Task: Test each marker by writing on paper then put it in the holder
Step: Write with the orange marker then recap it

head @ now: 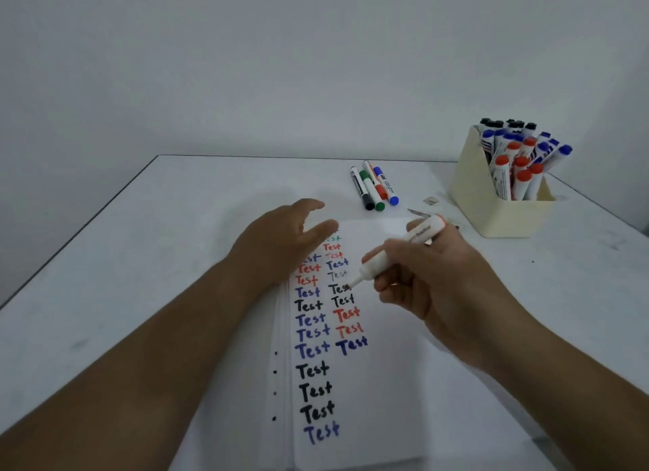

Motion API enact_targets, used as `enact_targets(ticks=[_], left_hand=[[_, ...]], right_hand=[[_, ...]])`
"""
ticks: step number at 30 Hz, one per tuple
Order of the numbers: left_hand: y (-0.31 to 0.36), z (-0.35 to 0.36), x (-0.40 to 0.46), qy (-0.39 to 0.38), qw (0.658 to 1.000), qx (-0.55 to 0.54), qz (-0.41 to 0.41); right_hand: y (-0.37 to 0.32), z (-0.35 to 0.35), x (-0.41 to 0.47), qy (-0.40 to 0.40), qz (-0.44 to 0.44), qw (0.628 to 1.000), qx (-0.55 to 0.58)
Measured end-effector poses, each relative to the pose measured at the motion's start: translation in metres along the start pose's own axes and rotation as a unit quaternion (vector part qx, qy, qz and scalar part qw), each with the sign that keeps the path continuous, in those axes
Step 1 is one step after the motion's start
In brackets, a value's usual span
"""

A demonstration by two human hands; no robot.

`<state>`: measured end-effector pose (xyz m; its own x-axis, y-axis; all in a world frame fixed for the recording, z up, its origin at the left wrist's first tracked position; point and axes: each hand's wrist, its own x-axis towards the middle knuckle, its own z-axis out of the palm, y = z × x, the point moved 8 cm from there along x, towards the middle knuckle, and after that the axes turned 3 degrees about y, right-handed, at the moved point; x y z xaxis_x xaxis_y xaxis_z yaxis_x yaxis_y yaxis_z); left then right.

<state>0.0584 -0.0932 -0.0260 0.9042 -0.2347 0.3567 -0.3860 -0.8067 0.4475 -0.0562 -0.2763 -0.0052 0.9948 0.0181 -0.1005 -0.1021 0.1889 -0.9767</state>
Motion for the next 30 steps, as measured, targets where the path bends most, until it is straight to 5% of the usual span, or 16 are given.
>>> enact_targets(ticks=[3,12,22,30], left_hand=[[-0.004,0.009,0.005,-0.018,0.998,0.067,0.011],[-0.003,0.008,0.005,-0.008,0.998,0.054,0.02],[-0.004,0.01,0.006,-0.015,0.998,0.052,0.01],[-0.004,0.011,0.006,-0.018,0.998,0.055,0.009]], right_hand=[[0.022,0.001,-0.01,-0.044,-0.006,0.991,-0.126],[0.021,0.013,-0.023,-0.101,-0.108,0.966,-0.21],[0.024,0.018,-0.027,-0.104,-0.168,0.924,-0.328],[0.024,0.014,-0.025,-0.084,-0.172,0.928,-0.321]])
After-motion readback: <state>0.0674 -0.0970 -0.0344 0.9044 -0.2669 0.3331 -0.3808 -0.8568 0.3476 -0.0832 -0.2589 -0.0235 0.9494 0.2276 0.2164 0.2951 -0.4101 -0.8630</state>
